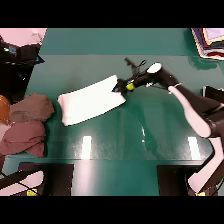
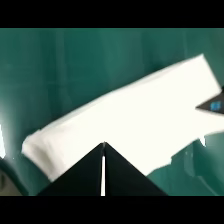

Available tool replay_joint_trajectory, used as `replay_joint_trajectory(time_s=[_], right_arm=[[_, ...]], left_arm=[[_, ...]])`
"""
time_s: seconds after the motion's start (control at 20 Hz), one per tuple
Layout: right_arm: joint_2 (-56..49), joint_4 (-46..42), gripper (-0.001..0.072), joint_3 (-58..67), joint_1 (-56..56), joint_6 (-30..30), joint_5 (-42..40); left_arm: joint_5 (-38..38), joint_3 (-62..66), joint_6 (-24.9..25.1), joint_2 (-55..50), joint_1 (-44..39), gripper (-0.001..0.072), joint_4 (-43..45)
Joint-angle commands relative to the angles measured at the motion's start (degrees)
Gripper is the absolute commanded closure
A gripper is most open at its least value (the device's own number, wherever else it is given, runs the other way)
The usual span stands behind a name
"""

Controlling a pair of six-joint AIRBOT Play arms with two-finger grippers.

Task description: Fold the shirts.

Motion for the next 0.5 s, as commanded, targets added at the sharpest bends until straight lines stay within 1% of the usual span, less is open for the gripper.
replay_joint_trajectory(time_s=[0.0, 0.1, 0.25, 0.45], right_arm=[[9.6, -3.13, 0.0698, -4.83, -9.44, 0.63, -2.16], [16.65, -5.57, 0.0698, -10.4, -18.38, 0.7, -2.38], [26.49, -8.96, 0.0698, -17.44, -33.88, 0.7, -2.97], [33.2, -8.81, 0.0698, -21.55, -54.01, 0.66, -3.65]], left_arm=[[-0.63, 0.0, 0.09, 0.02, -6.36, 0.0679, 0.09], [0.0, 0.0, 0.07, 0.02, -10.58, 0.0679, 0.07], [3.13, 0.0, 0.02, 0.0, -15.3, 0.0679, 0.02], [6.43, 0.0, -0.07, 0.0, -18.88, 0.0678, -0.04]])
